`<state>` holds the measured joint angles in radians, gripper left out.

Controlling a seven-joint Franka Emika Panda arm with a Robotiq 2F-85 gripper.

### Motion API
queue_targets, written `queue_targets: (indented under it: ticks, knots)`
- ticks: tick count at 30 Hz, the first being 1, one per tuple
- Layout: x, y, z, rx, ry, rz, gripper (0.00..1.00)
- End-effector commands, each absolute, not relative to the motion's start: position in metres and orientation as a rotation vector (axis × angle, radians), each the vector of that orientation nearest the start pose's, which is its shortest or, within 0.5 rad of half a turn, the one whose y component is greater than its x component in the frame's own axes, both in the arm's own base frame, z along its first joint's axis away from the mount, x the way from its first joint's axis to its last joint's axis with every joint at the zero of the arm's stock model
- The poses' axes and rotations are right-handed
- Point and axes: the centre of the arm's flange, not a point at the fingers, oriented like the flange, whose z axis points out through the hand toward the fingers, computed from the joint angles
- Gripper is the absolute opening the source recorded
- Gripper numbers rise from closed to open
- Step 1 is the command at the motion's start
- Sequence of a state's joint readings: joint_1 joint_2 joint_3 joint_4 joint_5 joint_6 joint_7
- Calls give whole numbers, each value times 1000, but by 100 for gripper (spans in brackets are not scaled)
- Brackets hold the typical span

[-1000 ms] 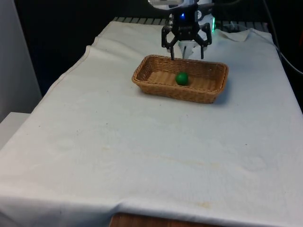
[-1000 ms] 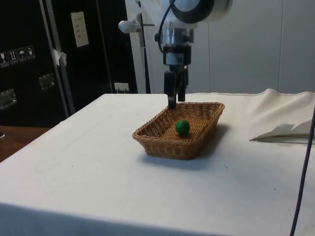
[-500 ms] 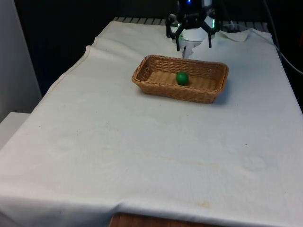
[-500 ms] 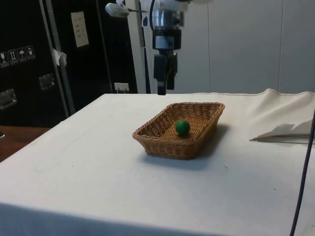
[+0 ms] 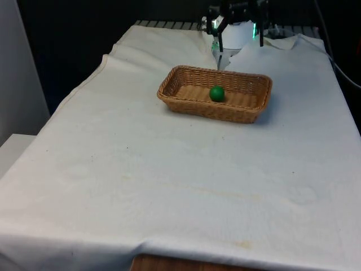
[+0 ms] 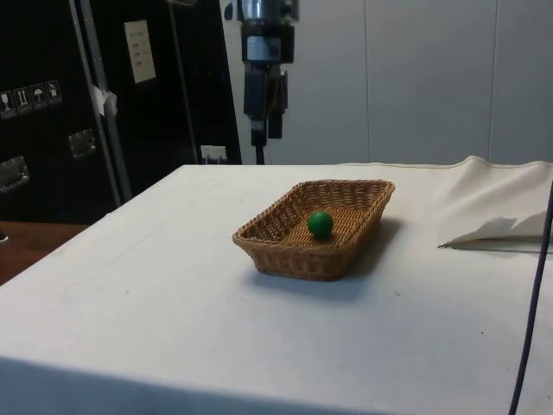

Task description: Pick up the ball and place it into the basket.

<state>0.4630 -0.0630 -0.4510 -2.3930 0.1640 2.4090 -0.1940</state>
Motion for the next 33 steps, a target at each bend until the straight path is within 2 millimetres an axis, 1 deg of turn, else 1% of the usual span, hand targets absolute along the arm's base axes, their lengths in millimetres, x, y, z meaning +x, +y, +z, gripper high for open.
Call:
queue_targets:
  ticks: [1,3,8,12,16,17,19,24,26,33]
  knots:
    - [497,10,348,-3017,-129,-111,100]
    - [497,10,348,-3017,-129,-111,100]
    - [506,16,356,-3038,-137,-99,100]
    - [510,17,358,-3049,-140,-89,100]
    - [518,17,363,-3069,-134,-75,100]
    - [516,17,363,-3053,-142,-92,100]
    - [523,17,367,-3079,-130,-64,100]
    - [532,18,374,-3094,-116,-42,100]
    - [531,18,374,-3081,-121,-59,100]
    - [542,19,387,-3105,-86,-10,100]
